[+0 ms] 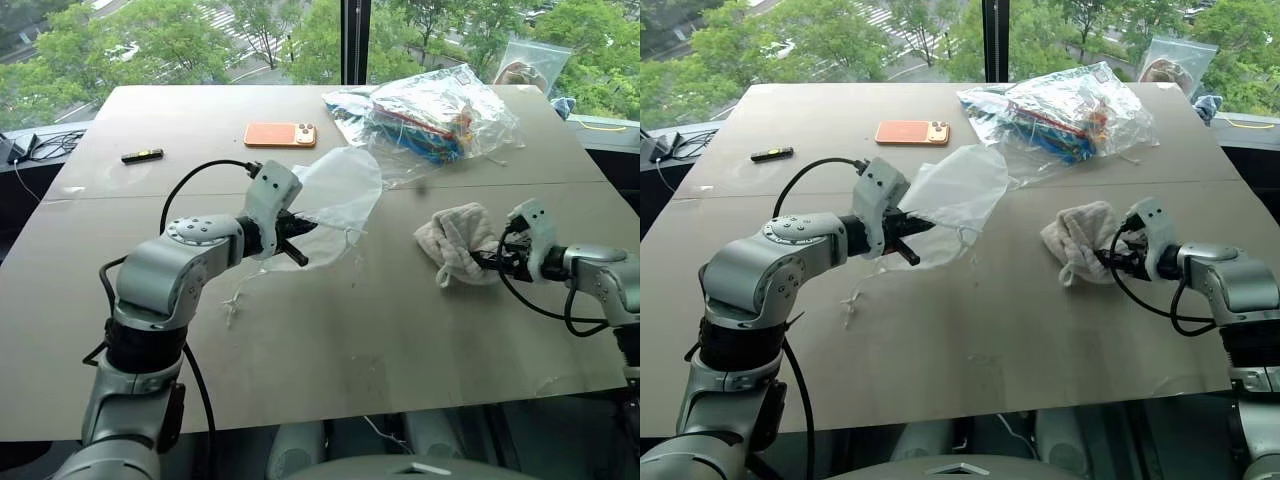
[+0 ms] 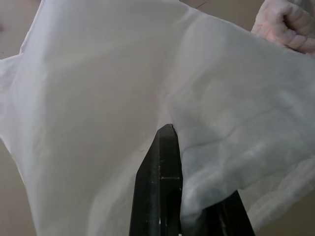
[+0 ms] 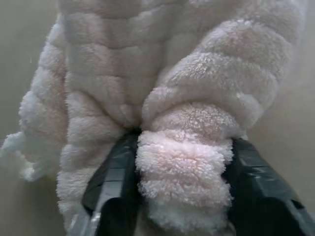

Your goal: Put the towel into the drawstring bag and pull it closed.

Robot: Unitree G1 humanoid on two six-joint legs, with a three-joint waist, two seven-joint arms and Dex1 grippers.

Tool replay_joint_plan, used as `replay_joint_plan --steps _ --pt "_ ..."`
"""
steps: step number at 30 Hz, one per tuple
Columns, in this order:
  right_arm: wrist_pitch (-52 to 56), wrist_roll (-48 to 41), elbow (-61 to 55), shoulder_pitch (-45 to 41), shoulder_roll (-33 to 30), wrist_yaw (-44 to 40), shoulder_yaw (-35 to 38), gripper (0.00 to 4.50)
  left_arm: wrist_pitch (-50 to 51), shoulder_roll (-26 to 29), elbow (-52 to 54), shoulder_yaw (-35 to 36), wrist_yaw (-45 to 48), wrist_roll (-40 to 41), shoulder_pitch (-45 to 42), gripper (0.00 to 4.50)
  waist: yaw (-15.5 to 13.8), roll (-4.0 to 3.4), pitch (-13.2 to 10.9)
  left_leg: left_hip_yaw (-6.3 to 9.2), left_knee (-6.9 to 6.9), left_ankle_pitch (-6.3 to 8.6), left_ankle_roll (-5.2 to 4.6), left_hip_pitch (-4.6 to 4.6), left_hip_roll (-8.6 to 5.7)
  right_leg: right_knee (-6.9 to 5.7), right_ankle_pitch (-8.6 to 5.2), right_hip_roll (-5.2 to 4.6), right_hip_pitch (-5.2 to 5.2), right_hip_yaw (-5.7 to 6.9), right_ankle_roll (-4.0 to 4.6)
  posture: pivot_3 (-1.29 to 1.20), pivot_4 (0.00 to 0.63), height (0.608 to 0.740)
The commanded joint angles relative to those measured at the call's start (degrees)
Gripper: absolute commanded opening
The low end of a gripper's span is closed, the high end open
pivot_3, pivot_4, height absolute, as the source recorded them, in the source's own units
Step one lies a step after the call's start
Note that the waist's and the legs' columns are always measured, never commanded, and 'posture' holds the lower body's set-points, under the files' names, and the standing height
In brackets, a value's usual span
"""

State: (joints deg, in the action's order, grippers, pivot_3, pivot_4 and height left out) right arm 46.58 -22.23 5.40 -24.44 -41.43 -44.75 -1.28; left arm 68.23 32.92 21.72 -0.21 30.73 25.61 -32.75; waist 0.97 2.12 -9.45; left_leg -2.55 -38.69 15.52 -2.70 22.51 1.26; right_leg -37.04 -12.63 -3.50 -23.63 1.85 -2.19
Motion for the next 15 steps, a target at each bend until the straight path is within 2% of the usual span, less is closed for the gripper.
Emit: replay_joint_plan --steps 1,2,6,11,15 --pt "-1.93 1.64 -0.44 3.1 1.8 0.45 -1.59 0.36 3.92 -2.16 0.71 3.07 -1.59 2.69 -2.84 0.0 0.04 0.06 0.04 -0.01 -0.01 -0.01 0.01 0.0 0.0 -0.01 0.0 -0.01 0.0 -0.01 0.0 0.0 0.15 0.74" --pt "-1.53 1.08 -1.48 3.63 1.92 0.1 -0.92 0.04 4.6 -2.41 0.54 3.33 -1.97 2.88 -3.31 0.0 0.01 0.07 0.04 -0.04 -0.02 -0.01 0.02 -0.01 0.0 -0.01 0.0 -0.02 0.0 -0.03 0.0 0.0 0.15 0.74" --pt "-4.33 -2.32 -13.71 11.19 1.59 -1.17 4.98 0.01 7.32 -7.59 -2.84 6.07 -7.06 2.56 -7.39 0.0 -0.77 0.03 0.05 -0.03 -0.04 -0.01 0.02 0.01 -0.04 -0.05 0.01 -0.08 0.0 -0.02 0.0 0.0 0.15 0.74" --pt "0.28 -14.4 -31.8 18.38 3.5 -0.95 12.57 0.01 12.72 -12.62 -8.11 6.69 -13.11 0.5 -12.61 0.0 -1.3 -0.25 -0.1 0.16 -0.03 -0.14 0.27 0.27 -0.08 0.01 0.0 -0.11 -0.1 0.15 -0.01 0.0 0.15 0.74" --pt "2.22 -21.27 -43.05 20.4 5.24 0.76 10.97 0.01 11.54 -13.7 -9.8 3.77 -12.53 0.51 -14.44 0.0 -1.36 -0.27 -0.12 0.16 -0.03 -0.13 0.28 0.25 -0.16 0.02 0.0 -0.17 -0.11 0.09 -0.02 0.0 0.15 0.74"
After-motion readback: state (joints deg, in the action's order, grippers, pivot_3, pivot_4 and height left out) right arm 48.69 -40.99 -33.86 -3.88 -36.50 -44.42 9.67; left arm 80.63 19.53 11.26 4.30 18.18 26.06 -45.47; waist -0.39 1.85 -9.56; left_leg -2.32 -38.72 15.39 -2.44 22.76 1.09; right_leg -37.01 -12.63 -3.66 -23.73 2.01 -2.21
